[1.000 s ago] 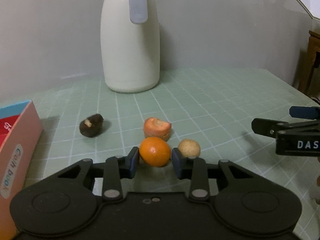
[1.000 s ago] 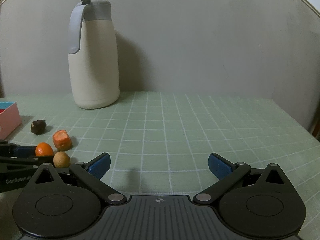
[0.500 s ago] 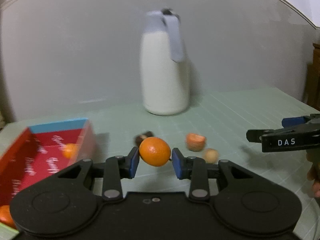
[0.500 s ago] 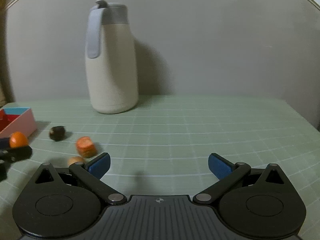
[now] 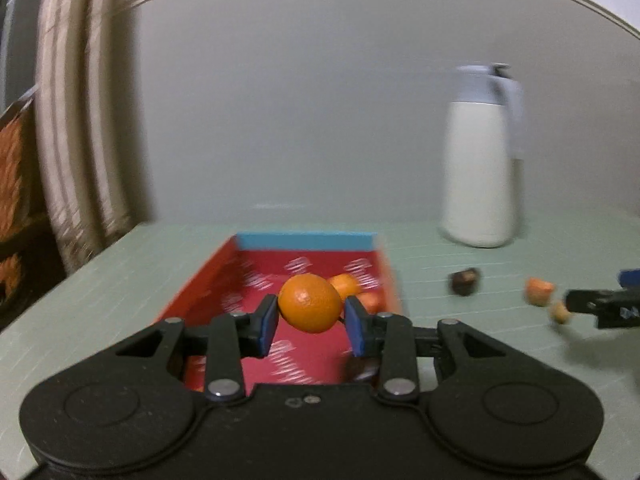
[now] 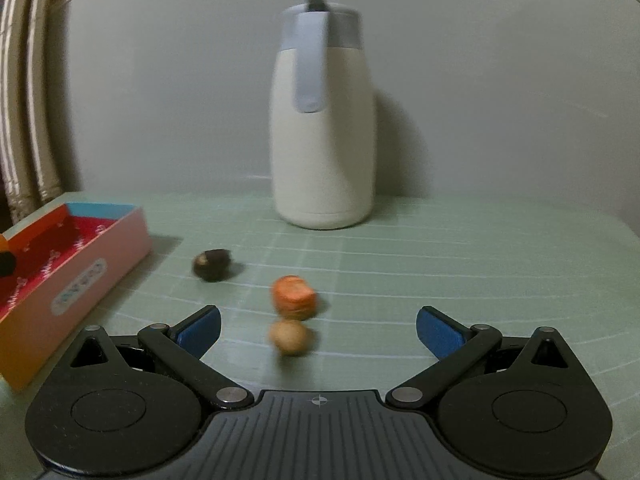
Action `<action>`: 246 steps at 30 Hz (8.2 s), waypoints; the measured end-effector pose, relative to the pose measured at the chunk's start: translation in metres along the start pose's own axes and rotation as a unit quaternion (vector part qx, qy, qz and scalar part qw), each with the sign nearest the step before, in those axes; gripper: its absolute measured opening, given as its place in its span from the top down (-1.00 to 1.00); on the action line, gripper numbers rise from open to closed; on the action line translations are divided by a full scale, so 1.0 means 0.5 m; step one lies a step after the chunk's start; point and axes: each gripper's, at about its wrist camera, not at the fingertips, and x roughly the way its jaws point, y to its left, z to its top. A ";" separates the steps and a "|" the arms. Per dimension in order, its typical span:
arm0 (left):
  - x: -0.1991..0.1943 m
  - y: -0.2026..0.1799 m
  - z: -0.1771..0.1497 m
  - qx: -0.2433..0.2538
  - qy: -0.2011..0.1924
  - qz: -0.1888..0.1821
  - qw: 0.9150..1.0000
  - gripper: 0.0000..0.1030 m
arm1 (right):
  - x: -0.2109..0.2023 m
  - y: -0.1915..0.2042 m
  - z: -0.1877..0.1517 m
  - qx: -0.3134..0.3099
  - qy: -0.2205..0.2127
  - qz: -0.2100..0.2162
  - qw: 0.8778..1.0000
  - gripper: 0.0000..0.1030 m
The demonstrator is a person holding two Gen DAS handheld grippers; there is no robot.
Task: Organize fruits
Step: 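Carry the orange with the left gripper into the box and release, then reach the right gripper to the dark brown chestnut and grasp it, then carry the chestnut with the right gripper into the box and release, then reach the left gripper to the small tan nut and grasp it, then carry the tan nut with the left gripper into the box and release, then reach the right gripper to the last carrot piece and grasp it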
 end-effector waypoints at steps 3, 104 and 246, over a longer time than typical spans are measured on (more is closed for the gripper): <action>-0.009 0.038 -0.006 -0.037 -0.005 0.026 0.999 -0.72 | 0.002 0.021 -0.003 -0.010 0.001 0.009 1.000 -1.00; -0.068 0.269 -0.053 -0.095 0.011 0.242 0.966 -0.88 | 0.039 0.367 0.058 -0.085 -0.035 0.211 0.973 0.27; -0.007 0.076 -0.015 -0.058 -0.005 0.071 0.996 -0.88 | 0.030 -0.036 0.011 0.007 0.004 -0.003 1.000 -1.00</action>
